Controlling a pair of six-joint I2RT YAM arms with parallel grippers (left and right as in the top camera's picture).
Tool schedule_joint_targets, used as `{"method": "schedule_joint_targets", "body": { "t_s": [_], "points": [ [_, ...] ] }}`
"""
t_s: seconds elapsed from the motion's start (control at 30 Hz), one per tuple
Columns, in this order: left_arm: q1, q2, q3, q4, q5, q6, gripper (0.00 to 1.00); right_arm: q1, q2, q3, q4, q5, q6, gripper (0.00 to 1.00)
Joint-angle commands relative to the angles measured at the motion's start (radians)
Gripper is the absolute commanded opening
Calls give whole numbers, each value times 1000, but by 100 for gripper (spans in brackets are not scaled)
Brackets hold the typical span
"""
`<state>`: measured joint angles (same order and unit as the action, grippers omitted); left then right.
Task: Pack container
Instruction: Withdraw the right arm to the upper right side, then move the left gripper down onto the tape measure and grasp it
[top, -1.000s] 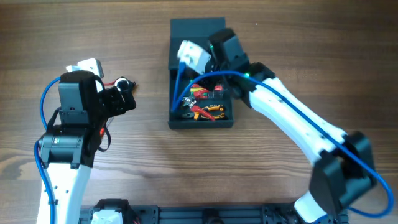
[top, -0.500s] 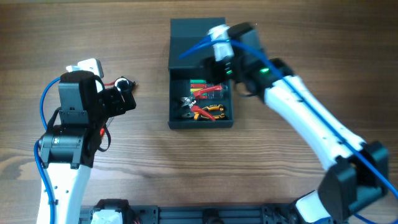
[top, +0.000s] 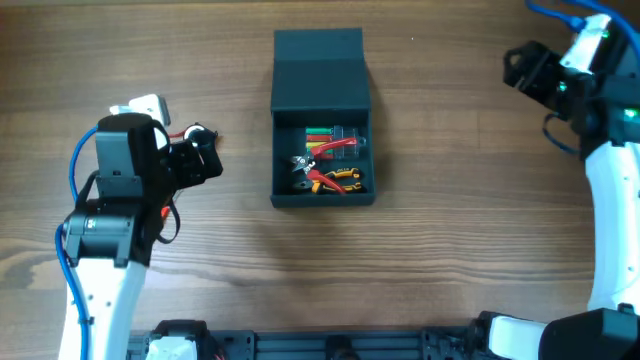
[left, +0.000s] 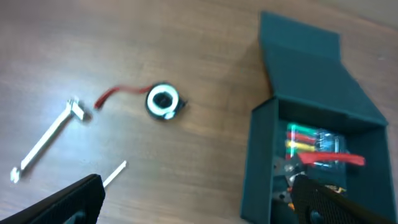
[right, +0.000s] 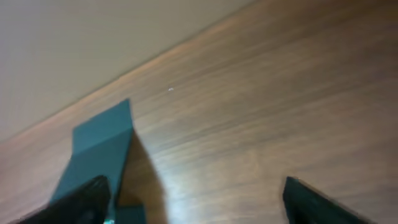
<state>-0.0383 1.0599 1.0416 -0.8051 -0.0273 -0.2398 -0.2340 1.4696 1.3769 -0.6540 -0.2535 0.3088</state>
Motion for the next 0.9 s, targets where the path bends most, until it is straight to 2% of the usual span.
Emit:
{"method": "schedule_joint_targets", "body": {
  "t_s": [0.0,0.1,0.2,0.27,0.37,0.47,0.6,0.87],
  "points": [
    [58,103,14,-27,-68,-137,100,-15,0,6,-5,-1,8,100],
    [116,245,43,-30,-8,-161,99,-15,0,6,-5,-2,9,100],
    [139,421,168,-100,19,-155,99,-15,0,6,-5,-2,8,100],
    [138,519,294,-156,19,-115,99,-15,0,6,-5,-2,8,100],
    [138,588,421,-154,76,-10,99,-15,0,6,-5,-2,8,100],
    [128,624,508,-144,55,90,82,-15,0,6,-5,-2,8,100],
    [126,690,525,-183,-4,183,85,-15,0,6,-5,-2,8,100],
    [119,874,525,-197,0,221,90,-15,0,6,-5,-2,9,100]
  ]
}}
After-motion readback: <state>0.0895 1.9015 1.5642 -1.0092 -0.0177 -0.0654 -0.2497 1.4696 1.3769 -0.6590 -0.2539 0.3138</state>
